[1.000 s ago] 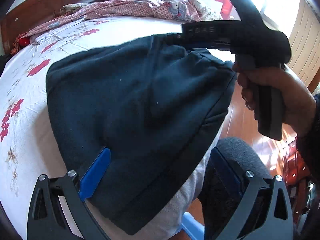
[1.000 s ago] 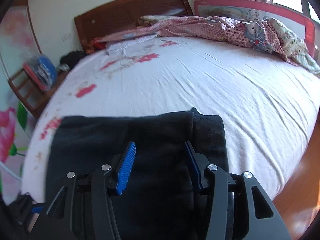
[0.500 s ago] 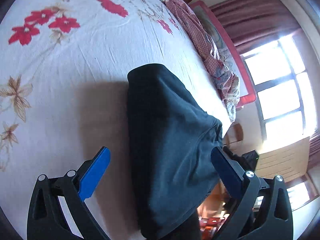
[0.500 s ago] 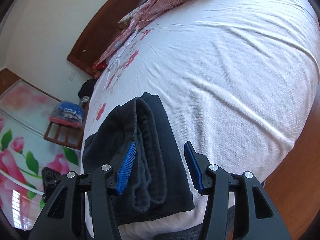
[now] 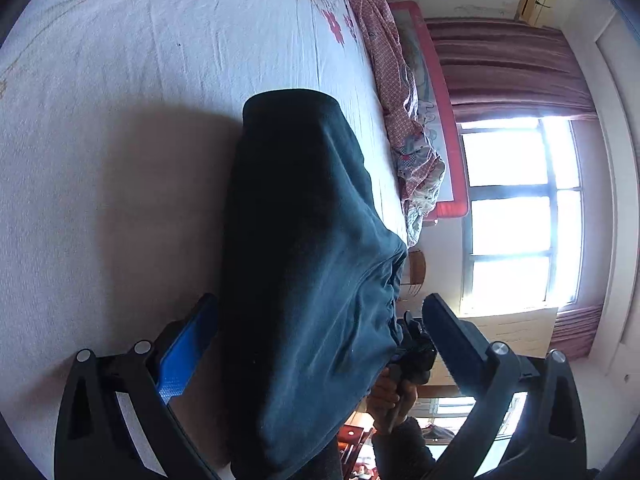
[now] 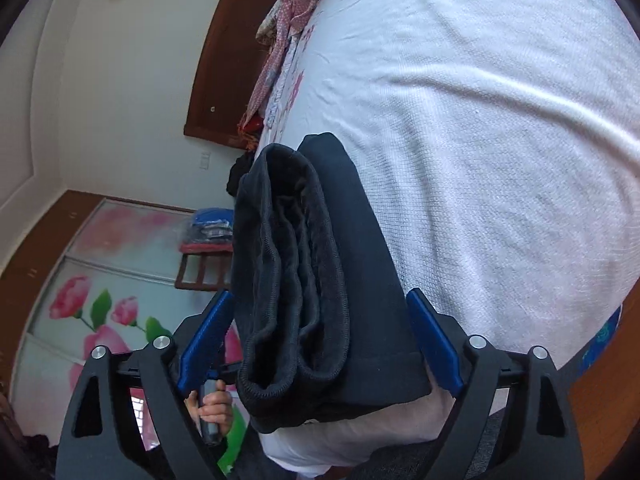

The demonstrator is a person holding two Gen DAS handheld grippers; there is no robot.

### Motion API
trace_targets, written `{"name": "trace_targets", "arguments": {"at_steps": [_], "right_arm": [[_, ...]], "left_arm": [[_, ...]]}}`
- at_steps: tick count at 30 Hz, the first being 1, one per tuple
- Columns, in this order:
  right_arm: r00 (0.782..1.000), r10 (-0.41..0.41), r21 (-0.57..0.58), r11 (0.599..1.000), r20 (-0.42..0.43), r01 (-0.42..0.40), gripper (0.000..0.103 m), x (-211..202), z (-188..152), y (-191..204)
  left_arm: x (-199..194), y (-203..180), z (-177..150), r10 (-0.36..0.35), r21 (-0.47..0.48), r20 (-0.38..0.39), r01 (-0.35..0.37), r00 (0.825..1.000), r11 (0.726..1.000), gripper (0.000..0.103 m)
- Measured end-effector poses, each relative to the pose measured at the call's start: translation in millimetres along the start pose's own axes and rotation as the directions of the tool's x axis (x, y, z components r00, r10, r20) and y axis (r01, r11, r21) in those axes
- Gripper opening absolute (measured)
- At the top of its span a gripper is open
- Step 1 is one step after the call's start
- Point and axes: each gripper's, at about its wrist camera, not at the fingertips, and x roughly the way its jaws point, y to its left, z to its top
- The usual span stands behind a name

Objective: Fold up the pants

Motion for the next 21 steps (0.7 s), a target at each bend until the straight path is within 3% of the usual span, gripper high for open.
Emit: {"name": "trace_targets", "arguments": {"at_steps": [3, 9, 12, 14, 15, 17, 19, 21], "right_arm": [[0.999, 0.029, -0.019, 0.999, -0.023, -0.029, 0.093, 1, 0, -1], [0.998, 0.006, -0.049, 0.999, -0.057, -0.009, 0.093, 6, 2, 5], [0.982, -0.186, -0.107, 0.977, 0.006, 0.186, 0.093, -5, 6, 28], [0.949, -0.295, -0.144, 0.94, 0.111, 0.309, 0.093, -21, 4, 50], [0.909, -0.368, -0.15, 0.905, 0.199, 0.399, 0.093, -27, 2, 64], [0.88, -0.393, -0.252, 0.853, 0.266, 0.457, 0.093, -18, -4, 103], [0.847, -0.447, -0.391, 0.753, 0.286, 0.529, 0.093, 14, -12, 144], [0.846, -0.483, -0.492, 0.692, 0.228, 0.528, 0.093, 55, -24, 172]], "left_arm": [[3, 3, -1, -0.017, 0.008, -0.018, 0.017, 1.0, 1.0, 0.101], [11, -1, -4, -0.008, 0.054, -0.033, 0.01, 0.999, 0.999, 0.101], [11, -3, -2, 0.03, 0.053, -0.044, -0.028, 0.999, 0.998, 0.101], [12, -4, -2, 0.051, 0.06, -0.052, -0.048, 0.997, 0.997, 0.101], [12, -4, -1, 0.059, 0.065, -0.056, -0.055, 0.997, 0.996, 0.101], [15, -7, -3, 0.079, 0.093, -0.062, -0.073, 0.995, 0.993, 0.101], [17, -9, -4, 0.094, 0.112, -0.068, -0.086, 0.993, 0.99, 0.101], [15, -8, -1, 0.095, 0.107, -0.072, -0.087, 0.993, 0.99, 0.101]]}}
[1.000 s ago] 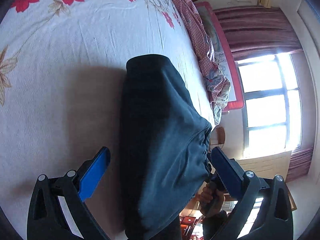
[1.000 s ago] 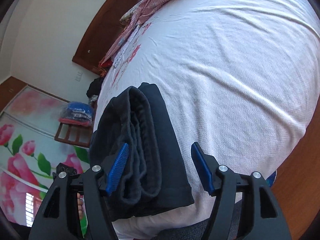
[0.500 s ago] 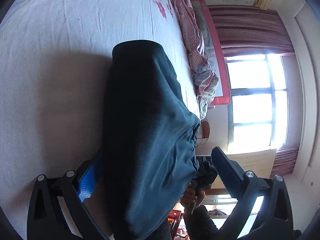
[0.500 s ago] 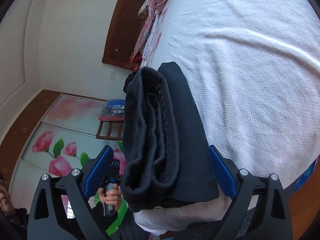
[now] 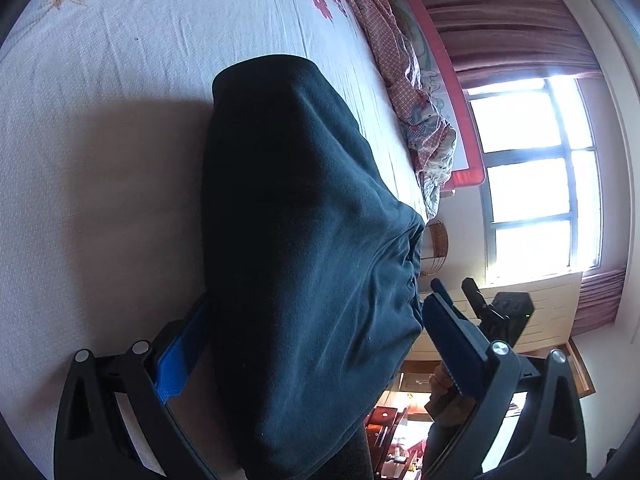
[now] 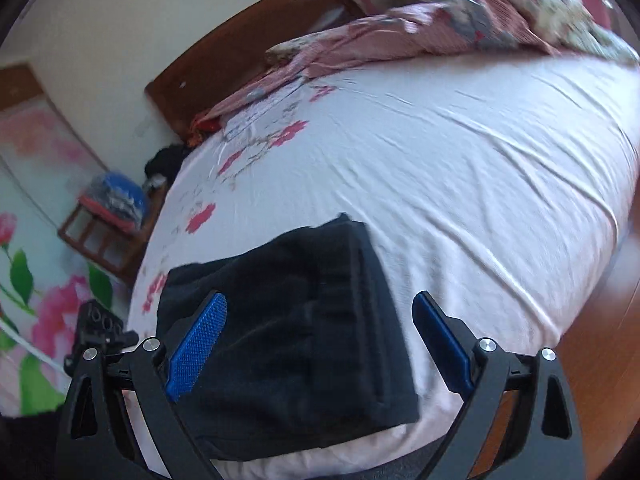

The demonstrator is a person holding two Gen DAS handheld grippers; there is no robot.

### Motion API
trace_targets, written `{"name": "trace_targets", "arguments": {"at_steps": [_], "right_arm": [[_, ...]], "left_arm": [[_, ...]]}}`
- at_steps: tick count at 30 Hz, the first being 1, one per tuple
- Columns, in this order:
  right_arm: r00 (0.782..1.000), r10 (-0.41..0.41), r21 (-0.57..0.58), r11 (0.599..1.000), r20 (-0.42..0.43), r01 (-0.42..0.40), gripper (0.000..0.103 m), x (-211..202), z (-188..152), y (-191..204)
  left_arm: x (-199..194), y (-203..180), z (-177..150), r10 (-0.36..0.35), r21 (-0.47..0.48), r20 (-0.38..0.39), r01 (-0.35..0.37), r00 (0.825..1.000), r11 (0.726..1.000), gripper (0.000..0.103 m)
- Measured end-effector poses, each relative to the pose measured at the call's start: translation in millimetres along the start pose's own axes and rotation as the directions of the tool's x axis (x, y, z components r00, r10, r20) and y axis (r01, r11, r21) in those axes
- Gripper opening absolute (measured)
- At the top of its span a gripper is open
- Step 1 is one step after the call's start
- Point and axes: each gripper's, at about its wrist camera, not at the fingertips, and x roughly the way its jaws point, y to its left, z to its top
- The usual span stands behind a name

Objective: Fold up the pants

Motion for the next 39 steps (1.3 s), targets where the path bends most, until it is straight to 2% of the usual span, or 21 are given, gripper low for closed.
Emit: {"name": "trace_targets", "arguments": {"at_steps": [1, 2, 4, 6, 7, 9, 12, 16, 20, 21, 22, 23, 24, 26, 28, 32, 34, 35, 37, 39], "right_arm": [[0.999, -0.007, 0.01, 1.0, -0.031, 0.007, 0.093, 6, -1, 12], [0.998, 0.021, 0.053, 0.998, -0.055, -0.018, 0.093, 8, -6, 17], [0.989, 0.135, 0.14, 0.982, -0.062, -0.125, 0.093, 2, -25, 27], [0.976, 0.202, 0.258, 0.95, -0.085, -0.174, 0.093, -7, -49, 24], [0.967, 0.237, 0.343, 0.92, -0.094, -0.192, 0.093, -9, -63, 17], [0.957, 0.271, 0.455, 0.868, -0.103, -0.197, 0.093, -12, -87, 11], [0.951, 0.29, 0.549, 0.815, -0.108, -0.186, 0.093, -19, -115, 7], [0.96, 0.255, 0.595, 0.791, -0.115, -0.139, 0.093, -17, -135, 0], [0.967, 0.229, 0.59, 0.798, -0.111, -0.122, 0.059, 7, -129, -3], [0.966, 0.235, 0.579, 0.805, -0.11, -0.13, 0.028, 11, -128, -3], [0.965, 0.234, 0.571, 0.811, -0.117, -0.128, 0.014, 13, -126, -2], [0.966, 0.237, 0.566, 0.812, -0.098, -0.142, 0.012, 9, -125, 0], [0.97, 0.228, 0.538, 0.829, -0.08, -0.151, 0.01, 1, -121, 4], [0.977, 0.203, 0.516, 0.845, -0.06, -0.144, 0.01, -13, -122, 10], [0.982, 0.162, 0.535, 0.841, -0.097, -0.086, 0.009, -9, -130, -2], [0.971, 0.202, 0.663, 0.745, -0.13, -0.067, 0.009, 18, -154, -32], [0.959, 0.222, 0.642, 0.764, -0.175, -0.059, 0.01, 22, -150, -27], [0.952, 0.227, 0.636, 0.771, -0.205, -0.046, 0.015, 17, -144, -23], [0.934, 0.25, 0.57, 0.819, -0.254, -0.064, 0.019, -1, -125, -9], [0.931, 0.257, 0.504, 0.858, -0.257, -0.098, 0.019, -25, -105, -1]], "left_arm": [[-1, 0, 1, -0.002, -0.009, -0.001, 0.002, 1.0, 1.0, 0.101], [-2, 2, 1, -0.003, -0.017, 0.0, 0.003, 1.0, 1.0, 0.101], [-6, 5, 3, -0.006, -0.021, -0.003, 0.006, 1.0, 1.0, 0.101], [-6, 4, 2, -0.002, -0.013, -0.005, 0.002, 1.0, 1.0, 0.101], [-6, 4, 2, 0.002, -0.009, -0.005, -0.002, 1.0, 1.0, 0.101], [-3, 1, 0, 0.009, 0.003, -0.009, -0.009, 1.0, 1.0, 0.101], [-3, 1, -1, 0.006, 0.015, -0.01, -0.006, 1.0, 1.0, 0.101], [-5, 3, -1, 0.005, 0.013, -0.007, -0.005, 1.0, 1.0, 0.101], [-5, 2, -3, 0.01, 0.013, -0.004, -0.01, 1.0, 1.0, 0.101], [-4, 1, -3, 0.01, 0.014, -0.004, -0.01, 1.0, 1.0, 0.101], [-4, 2, -3, 0.01, 0.013, -0.004, -0.01, 1.0, 1.0, 0.101], [-4, 2, -3, 0.01, 0.009, -0.003, -0.01, 1.0, 1.0, 0.101], [-4, 2, -3, 0.009, 0.008, -0.003, -0.009, 1.0, 1.0, 0.101], [-5, 2, -3, 0.007, 0.005, -0.006, -0.007, 1.0, 1.0, 0.101], [-5, 3, -3, 0.003, 0.005, -0.005, -0.003, 1.0, 1.0, 0.101], [-4, 4, -2, 0.013, 0.014, -0.012, -0.012, 1.0, 1.0, 0.101], [-3, 3, -3, 0.022, 0.018, -0.018, -0.022, 1.0, 1.0, 0.101], [-4, 3, -3, 0.025, 0.017, -0.018, -0.024, 1.0, 1.0, 0.101], [-3, 3, -2, 0.026, 0.015, -0.023, -0.026, 0.999, 1.0, 0.101], [-4, 3, -2, 0.027, 0.012, -0.025, -0.026, 0.999, 1.0, 0.101]]}}
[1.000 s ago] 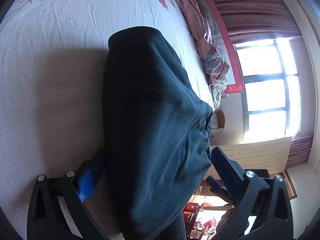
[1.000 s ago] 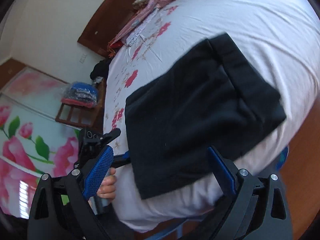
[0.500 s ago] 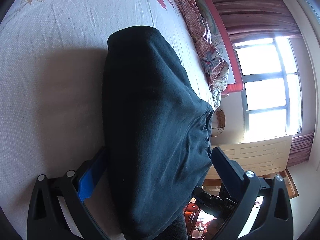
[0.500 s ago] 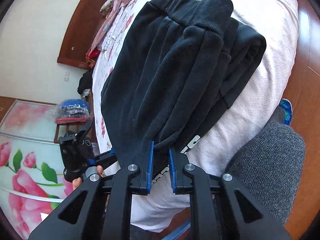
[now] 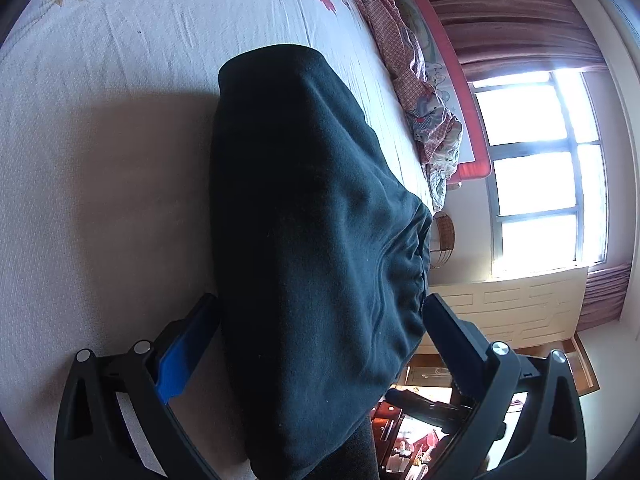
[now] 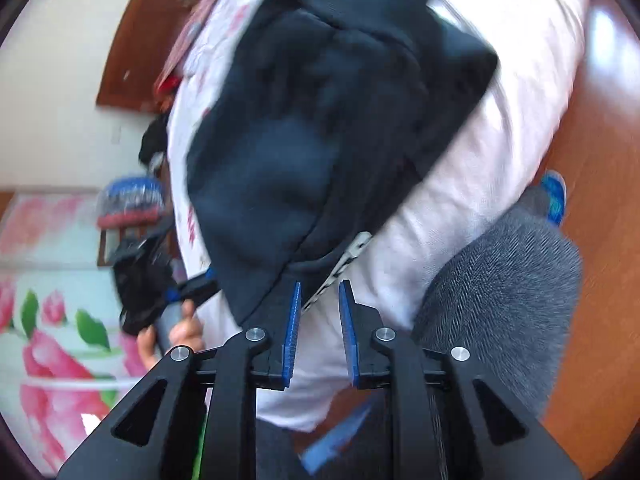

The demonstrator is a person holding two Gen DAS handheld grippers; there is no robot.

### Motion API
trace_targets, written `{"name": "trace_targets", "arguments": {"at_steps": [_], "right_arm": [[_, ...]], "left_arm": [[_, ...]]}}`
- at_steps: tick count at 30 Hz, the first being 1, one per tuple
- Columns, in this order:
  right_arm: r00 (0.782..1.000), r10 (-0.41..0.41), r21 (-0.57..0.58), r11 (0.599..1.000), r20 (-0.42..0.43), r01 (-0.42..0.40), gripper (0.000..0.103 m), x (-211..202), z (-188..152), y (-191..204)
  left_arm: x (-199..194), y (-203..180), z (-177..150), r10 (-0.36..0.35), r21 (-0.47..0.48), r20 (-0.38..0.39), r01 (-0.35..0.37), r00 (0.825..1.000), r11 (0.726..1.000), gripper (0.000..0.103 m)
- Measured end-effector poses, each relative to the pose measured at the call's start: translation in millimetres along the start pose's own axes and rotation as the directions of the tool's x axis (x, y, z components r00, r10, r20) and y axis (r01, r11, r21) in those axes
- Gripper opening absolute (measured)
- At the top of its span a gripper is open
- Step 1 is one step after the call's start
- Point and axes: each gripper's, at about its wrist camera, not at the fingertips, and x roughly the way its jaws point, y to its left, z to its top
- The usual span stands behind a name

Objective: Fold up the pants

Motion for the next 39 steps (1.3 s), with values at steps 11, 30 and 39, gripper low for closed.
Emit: {"name": "trace_targets", "arguments": {"at_steps": [11, 30, 39], "right_arm": [[0.95, -0.223, -0.391, 0.872, 0.221, 0.296, 0.047, 7, 147, 100], [0.979, 0.201, -0.178, 0.963, -0.034, -0.204, 0.079, 4, 146, -88], [0.98, 0.196, -0.253, 0.947, -0.027, -0.196, 0.035, -2, 130, -83]], "left_arm": [[5, -9, -10, 0.096, 0.09, -0.03, -0.093, 0.995, 0.992, 0.101], [14, -15, 2, -0.059, 0.175, -0.187, 0.093, 0.98, 0.98, 0.101], [18, -12, 6, 0.003, 0.155, -0.169, 0.023, 0.986, 0.988, 0.041]]}}
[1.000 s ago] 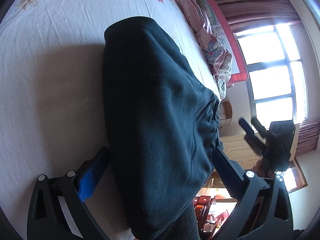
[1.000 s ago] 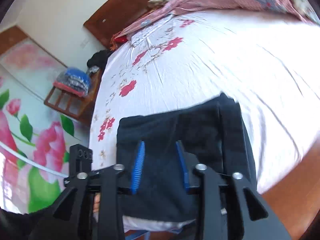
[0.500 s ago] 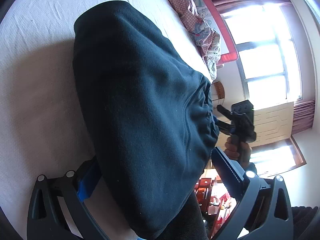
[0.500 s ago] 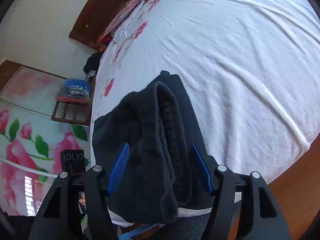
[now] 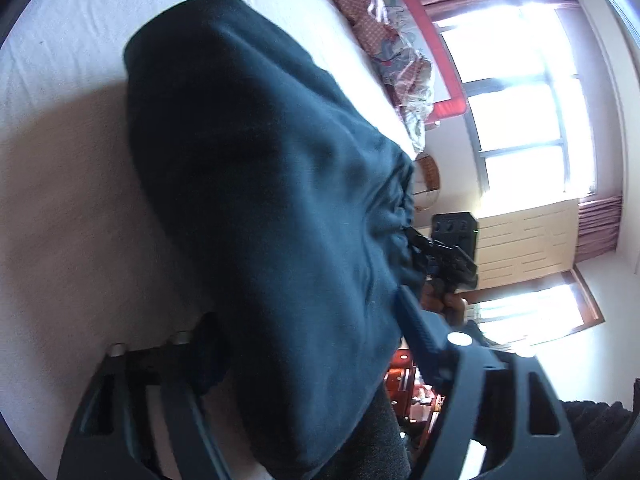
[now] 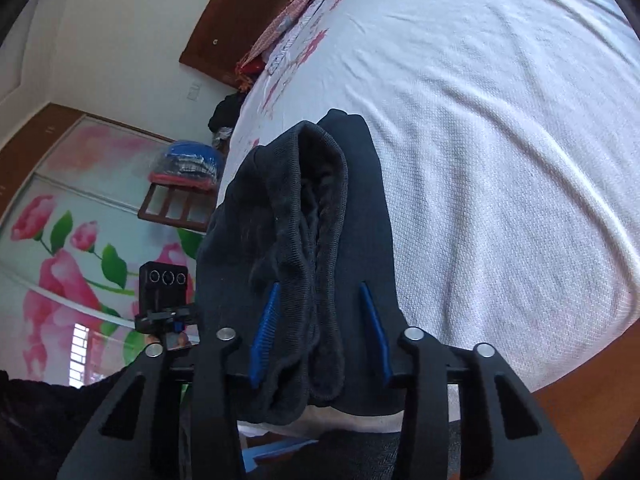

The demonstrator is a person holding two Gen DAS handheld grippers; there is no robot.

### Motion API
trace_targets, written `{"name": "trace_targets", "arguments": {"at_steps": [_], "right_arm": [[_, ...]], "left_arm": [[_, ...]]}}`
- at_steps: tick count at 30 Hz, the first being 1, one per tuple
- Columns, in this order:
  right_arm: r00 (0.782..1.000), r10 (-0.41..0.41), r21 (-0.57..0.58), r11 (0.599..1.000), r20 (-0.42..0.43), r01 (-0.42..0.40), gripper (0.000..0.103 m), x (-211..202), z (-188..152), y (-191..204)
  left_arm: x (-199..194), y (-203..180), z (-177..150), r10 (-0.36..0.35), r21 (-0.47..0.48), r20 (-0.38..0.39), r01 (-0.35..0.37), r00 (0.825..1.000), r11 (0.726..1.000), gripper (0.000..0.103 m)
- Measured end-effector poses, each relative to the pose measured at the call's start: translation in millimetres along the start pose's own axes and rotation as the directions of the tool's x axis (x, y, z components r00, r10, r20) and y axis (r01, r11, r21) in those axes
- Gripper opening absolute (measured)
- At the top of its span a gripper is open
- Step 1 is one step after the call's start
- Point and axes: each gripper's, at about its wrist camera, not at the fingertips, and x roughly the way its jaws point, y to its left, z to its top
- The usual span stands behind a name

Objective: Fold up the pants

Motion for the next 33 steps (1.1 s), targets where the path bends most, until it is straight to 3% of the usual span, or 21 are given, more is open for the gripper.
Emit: {"name": "trace_targets", "arguments": {"at_steps": [1, 3, 9, 14, 16, 17, 19, 21, 22, 23, 25, 26, 27, 30, 33], "right_arm": [[1.0, -0.001, 0.005, 1.0, 0.006, 0.001, 0.034, 5, 1, 4], [1.0, -0.026, -0.012, 1.0, 0.006, 0.026, 0.03, 10, 1, 12], [0.995, -0.096, -0.041, 0.994, 0.035, 0.097, 0.024, 3, 5, 44], [0.992, -0.124, -0.123, 0.984, 0.032, 0.127, 0.019, -2, 22, 83], [0.994, -0.098, -0.143, 0.984, 0.048, 0.104, 0.004, -4, 37, 98], [0.996, -0.058, -0.157, 0.985, 0.063, 0.067, 0.003, -6, 44, 106], [0.99, -0.13, -0.21, 0.968, 0.057, 0.139, 0.003, 2, 63, 124], [0.996, -0.083, -0.161, 0.983, 0.027, 0.087, 0.003, 13, 78, 126], [0.993, -0.116, -0.176, 0.977, 0.032, 0.12, 0.003, 17, 80, 130], [0.985, -0.169, -0.161, 0.972, 0.024, 0.17, 0.004, 23, 79, 128], [0.984, -0.175, -0.093, 0.981, -0.034, 0.171, 0.021, 28, 68, 108], [0.971, -0.237, -0.074, 0.969, -0.03, 0.235, 0.049, 26, 60, 100], [0.966, -0.258, -0.057, 0.965, -0.016, 0.257, 0.056, 20, 50, 91], [0.966, -0.257, 0.036, 0.966, 0.028, 0.256, 0.059, 2, 28, 62], [0.982, -0.184, 0.091, 0.979, 0.028, 0.181, 0.06, 1, 19, 49]], "left_arm": [[-3, 7, 1, 0.017, -0.03, 0.003, -0.017, 1.0, 0.999, 0.024], [-4, 15, 0, 0.009, -0.049, 0.007, -0.008, 1.0, 0.999, 0.02], [-11, -6, -9, 0.095, -0.016, 0.091, -0.094, 0.991, 0.995, 0.016], [-35, -24, -3, 0.06, 0.016, 0.154, -0.063, 0.986, 0.998, 0.016], [-52, -29, 4, 0.051, 0.024, 0.186, -0.057, 0.981, 0.998, 0.016], [-61, -31, 8, 0.045, 0.033, 0.207, -0.053, 0.977, 0.998, 0.016], [-80, -32, 18, 0.042, 0.042, 0.233, -0.054, 0.972, 0.998, 0.016], [-85, -33, 26, 0.067, 0.056, 0.228, -0.081, 0.971, 0.995, 0.016], [-83, -30, 28, 0.076, 0.054, 0.215, -0.089, 0.974, 0.995, 0.016], [-81, -23, 31, 0.092, 0.026, 0.197, -0.099, 0.976, 0.995, 0.016], [-77, -15, 34, 0.091, 0.013, 0.195, -0.095, 0.977, 0.995, 0.016], [-78, -9, 33, 0.096, 0.005, 0.196, -0.099, 0.976, 0.995, 0.016], [-80, -5, 31, 0.083, 0.003, 0.194, -0.085, 0.977, 0.996, 0.016], [-79, -2, 23, 0.085, 0.011, 0.195, -0.089, 0.977, 0.996, 0.016], [-74, -7, 24, 0.092, 0.025, 0.192, -0.098, 0.977, 0.995, 0.016]]}}
